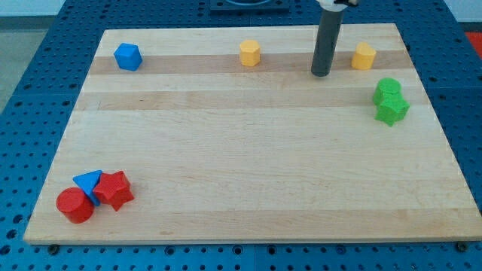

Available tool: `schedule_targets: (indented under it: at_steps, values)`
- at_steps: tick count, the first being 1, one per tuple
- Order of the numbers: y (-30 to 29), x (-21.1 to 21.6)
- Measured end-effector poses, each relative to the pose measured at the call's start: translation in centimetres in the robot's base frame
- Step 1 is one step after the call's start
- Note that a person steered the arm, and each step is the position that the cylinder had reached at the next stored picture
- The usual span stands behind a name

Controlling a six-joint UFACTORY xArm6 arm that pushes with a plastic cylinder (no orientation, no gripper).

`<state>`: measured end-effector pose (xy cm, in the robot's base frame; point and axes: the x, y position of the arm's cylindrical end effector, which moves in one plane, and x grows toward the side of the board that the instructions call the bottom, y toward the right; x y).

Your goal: Move your arm to the bottom center

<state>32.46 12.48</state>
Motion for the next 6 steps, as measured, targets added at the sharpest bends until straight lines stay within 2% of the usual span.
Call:
schedule_targets:
  at_steps: [1,4,5,6]
  values:
    - [-0.4,0.5]
    - [-11.0,21.6]
    - [-15.5,26.5]
    - [-19.5,29.4]
